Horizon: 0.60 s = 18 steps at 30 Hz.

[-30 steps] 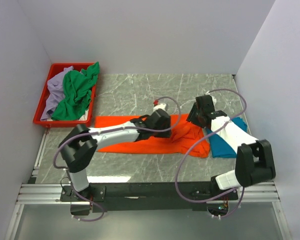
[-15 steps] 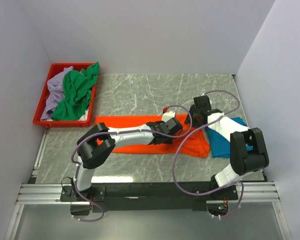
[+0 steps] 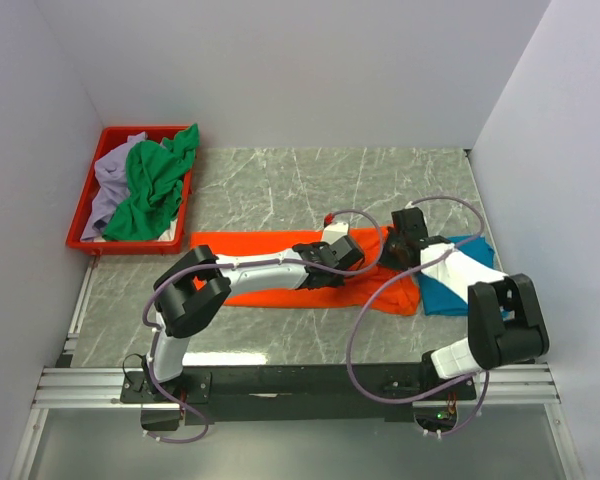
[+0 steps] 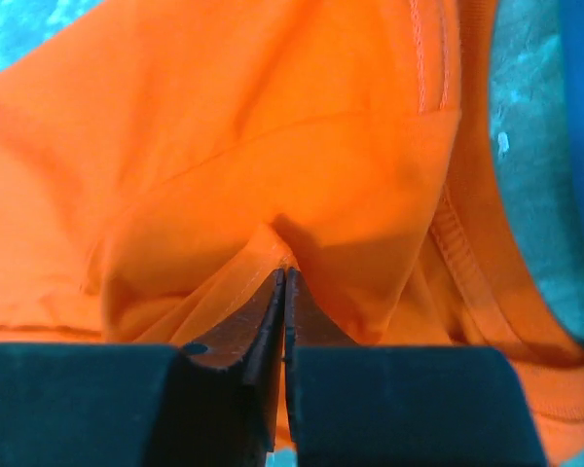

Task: Fold and stack the t-shirts
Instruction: Fold the tshirt

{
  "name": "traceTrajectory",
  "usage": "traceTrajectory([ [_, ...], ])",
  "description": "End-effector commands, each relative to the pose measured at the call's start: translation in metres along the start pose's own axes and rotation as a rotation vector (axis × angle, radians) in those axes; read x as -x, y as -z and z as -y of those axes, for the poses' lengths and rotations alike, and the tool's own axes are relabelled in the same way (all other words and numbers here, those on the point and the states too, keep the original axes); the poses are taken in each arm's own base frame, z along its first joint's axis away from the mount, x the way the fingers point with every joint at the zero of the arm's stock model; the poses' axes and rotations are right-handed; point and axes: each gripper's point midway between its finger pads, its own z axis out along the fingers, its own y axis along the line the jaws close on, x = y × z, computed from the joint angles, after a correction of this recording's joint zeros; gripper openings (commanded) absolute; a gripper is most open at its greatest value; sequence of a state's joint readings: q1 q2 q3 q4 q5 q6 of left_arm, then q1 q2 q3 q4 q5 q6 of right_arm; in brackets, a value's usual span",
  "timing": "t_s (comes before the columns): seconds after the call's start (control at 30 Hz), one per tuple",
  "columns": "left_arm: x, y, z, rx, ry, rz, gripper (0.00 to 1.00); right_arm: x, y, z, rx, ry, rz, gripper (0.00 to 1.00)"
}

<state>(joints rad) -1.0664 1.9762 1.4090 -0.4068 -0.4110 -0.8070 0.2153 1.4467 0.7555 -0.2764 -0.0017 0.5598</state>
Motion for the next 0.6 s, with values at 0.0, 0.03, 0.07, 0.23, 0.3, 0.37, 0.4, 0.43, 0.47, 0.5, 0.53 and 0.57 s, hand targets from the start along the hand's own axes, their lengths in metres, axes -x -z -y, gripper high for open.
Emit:
traceTrajectory([
  [0.0,0.012,0.013,0.005,-0.026,0.027,0.035,0.01,0.011,0.020,-0.010,0.071,-0.009,0.071,0.05],
  [0.03,0.014,0.016,0.006,-0.031,0.031,0.040,0.01,0.010,0.023,-0.009,0.074,-0.012,0.077,0.04],
  [0.07,0.015,0.016,0.005,-0.031,0.030,0.042,0.01,0.009,0.026,-0.009,0.080,-0.014,0.078,0.03],
  [0.23,0.019,0.022,0.004,-0.033,0.030,0.054,0.01,0.001,0.047,-0.006,0.116,-0.021,0.115,0.01],
  [0.3,0.018,0.023,0.003,-0.033,0.031,0.053,0.01,-0.007,0.052,-0.003,0.131,-0.025,0.118,0.01],
  [0.37,0.019,0.025,0.002,-0.034,0.032,0.055,0.01,-0.011,0.057,-0.001,0.143,-0.026,0.124,0.01],
  [0.4,0.019,0.026,0.001,-0.033,0.035,0.057,0.01,-0.018,0.056,0.003,0.140,-0.027,0.115,0.01],
  [0.43,0.018,0.026,-0.001,-0.029,0.034,0.058,0.01,-0.021,0.057,0.005,0.141,-0.029,0.116,0.01],
  [0.47,0.019,0.027,-0.002,-0.029,0.036,0.058,0.01,-0.027,0.058,0.007,0.148,-0.028,0.111,0.01],
  [0.5,0.019,0.028,-0.002,-0.034,0.035,0.059,0.01,-0.030,0.058,0.008,0.151,-0.031,0.108,0.01],
  [0.53,0.017,0.027,-0.003,-0.032,0.031,0.055,0.01,-0.033,0.058,0.008,0.160,-0.033,0.105,0.02],
  [0.57,0.017,0.027,-0.004,-0.033,0.032,0.055,0.01,-0.035,0.059,0.008,0.171,-0.032,0.108,0.05],
])
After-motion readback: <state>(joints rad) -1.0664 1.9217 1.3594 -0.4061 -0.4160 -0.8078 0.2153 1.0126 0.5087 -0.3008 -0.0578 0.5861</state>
